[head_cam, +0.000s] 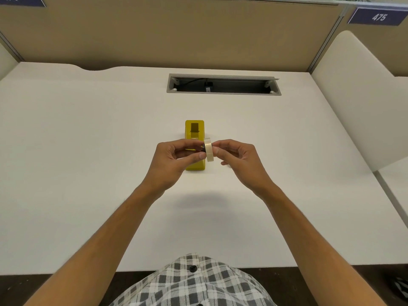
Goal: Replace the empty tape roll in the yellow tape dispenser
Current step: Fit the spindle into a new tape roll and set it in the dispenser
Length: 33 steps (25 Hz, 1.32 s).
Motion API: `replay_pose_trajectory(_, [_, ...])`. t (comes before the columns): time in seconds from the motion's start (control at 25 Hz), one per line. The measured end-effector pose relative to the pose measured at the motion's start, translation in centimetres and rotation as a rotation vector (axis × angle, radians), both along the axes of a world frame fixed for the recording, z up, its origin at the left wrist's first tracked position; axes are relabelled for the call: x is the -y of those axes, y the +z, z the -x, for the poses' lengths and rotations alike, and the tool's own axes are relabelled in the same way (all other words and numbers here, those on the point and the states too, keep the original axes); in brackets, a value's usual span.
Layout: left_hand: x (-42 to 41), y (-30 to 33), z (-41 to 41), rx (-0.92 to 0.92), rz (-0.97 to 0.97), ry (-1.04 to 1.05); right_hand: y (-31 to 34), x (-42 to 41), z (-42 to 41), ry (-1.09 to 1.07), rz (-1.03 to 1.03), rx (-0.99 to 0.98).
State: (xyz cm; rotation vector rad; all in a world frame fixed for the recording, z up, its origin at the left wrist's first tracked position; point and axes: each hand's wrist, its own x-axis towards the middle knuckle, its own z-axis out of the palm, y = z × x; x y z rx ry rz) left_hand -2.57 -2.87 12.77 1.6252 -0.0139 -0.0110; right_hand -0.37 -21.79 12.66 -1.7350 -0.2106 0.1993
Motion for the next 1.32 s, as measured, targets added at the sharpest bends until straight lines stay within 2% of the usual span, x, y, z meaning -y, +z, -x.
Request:
replay_pose_trajectory(0.48, [-0.4,-1.4,-2.1,-0.064,-0.013,0.054,-1.7,-0.9,-2.5,0.011,0.036,0.054])
replay_pose_trajectory(1.16, [-2.1,-4.3,-10.3,-0.054,-0.115,0.095,-5.2,-3.1,-11.3,0.034,0.076,0.040])
replay_pose_trajectory(1.32, [-2.2,-4.9,-11.0,-0.007,-0.252,0.080,-6.1,-3.5,-12.3,0.041,0.134,0.052])
